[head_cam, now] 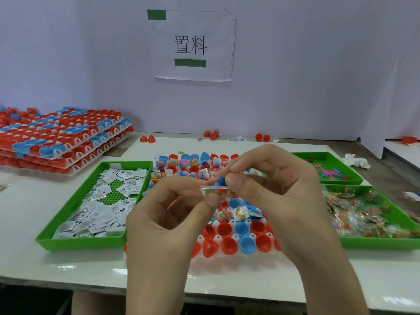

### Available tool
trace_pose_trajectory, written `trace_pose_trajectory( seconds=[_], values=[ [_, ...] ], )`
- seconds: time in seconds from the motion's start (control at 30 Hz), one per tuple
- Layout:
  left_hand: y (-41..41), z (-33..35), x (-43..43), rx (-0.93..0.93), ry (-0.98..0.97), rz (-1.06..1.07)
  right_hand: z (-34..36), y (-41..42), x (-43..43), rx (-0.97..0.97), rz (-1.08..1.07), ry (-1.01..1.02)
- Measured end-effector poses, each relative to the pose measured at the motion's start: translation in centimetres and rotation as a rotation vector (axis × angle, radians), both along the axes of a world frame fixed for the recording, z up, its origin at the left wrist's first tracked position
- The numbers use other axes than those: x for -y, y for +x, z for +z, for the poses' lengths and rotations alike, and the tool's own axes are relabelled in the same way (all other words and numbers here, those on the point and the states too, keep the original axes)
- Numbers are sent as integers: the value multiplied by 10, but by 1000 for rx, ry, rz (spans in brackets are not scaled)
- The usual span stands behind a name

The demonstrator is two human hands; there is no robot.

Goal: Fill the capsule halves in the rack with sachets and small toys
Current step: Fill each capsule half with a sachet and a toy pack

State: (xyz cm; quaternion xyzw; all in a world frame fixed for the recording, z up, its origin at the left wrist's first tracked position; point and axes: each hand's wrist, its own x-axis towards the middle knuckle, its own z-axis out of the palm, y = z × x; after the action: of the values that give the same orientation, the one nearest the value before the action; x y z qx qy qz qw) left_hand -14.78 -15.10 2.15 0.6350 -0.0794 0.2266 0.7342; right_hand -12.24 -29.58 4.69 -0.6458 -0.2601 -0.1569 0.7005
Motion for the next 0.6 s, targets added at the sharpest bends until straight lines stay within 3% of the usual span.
trace_pose_trajectory(
  seconds=[0.23,0.6],
  values=[
    [-1,3,3,5,-59,28,-3,4,-4,-155,133,144],
    [0,5,0,-33,-62,49,0,4,-1,-156,125,14]
  ],
)
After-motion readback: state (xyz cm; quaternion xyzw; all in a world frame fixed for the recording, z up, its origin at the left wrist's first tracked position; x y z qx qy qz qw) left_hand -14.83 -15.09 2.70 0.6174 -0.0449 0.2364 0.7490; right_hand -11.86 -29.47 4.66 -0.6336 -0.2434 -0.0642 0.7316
